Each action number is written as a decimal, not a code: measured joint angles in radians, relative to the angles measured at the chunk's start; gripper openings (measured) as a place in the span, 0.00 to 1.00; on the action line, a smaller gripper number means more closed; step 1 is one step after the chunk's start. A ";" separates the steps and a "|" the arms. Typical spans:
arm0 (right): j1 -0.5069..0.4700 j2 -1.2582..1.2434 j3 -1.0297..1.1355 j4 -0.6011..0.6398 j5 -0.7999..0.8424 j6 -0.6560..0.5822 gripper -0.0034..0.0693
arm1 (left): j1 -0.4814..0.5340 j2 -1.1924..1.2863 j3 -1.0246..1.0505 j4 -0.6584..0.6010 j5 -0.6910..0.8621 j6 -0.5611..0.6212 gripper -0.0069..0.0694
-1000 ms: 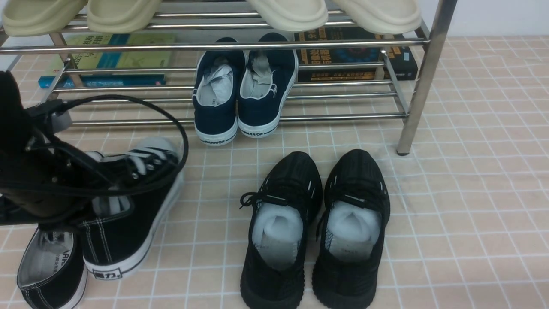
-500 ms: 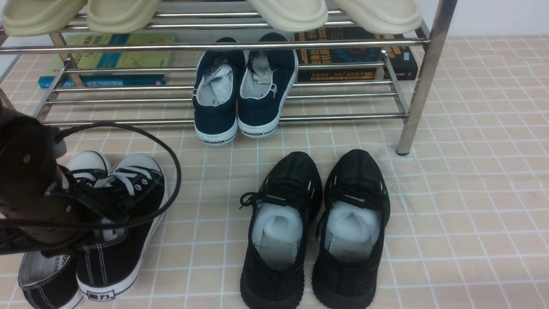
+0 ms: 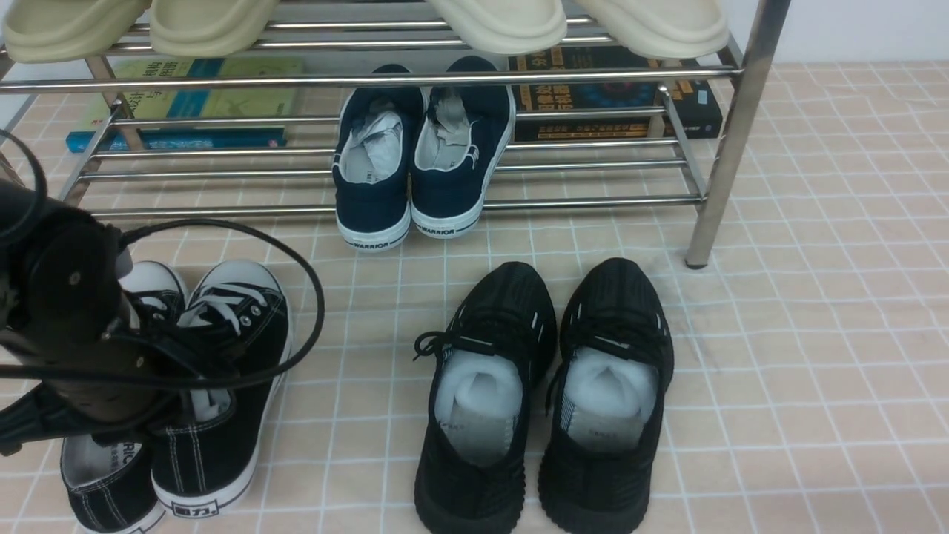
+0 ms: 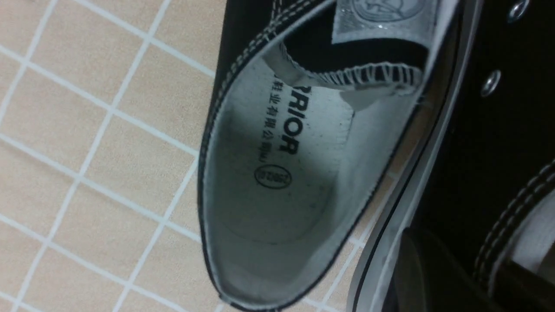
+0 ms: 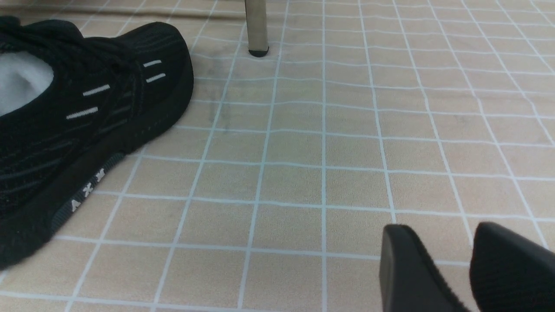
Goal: Take the shoes off the shelf from the light coffee tablecloth by hand.
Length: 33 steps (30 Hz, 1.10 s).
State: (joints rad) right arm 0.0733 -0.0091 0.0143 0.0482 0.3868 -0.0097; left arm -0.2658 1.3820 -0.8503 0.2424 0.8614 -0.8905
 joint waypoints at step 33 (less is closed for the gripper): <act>0.000 0.000 0.000 0.000 0.000 -0.001 0.38 | 0.000 -0.192 -0.370 -0.177 0.287 0.513 0.18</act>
State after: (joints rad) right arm 0.0733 -0.0091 0.0143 0.0482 0.3868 -0.0108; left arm -0.2658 1.1900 -1.2206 0.0656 1.1486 -0.3770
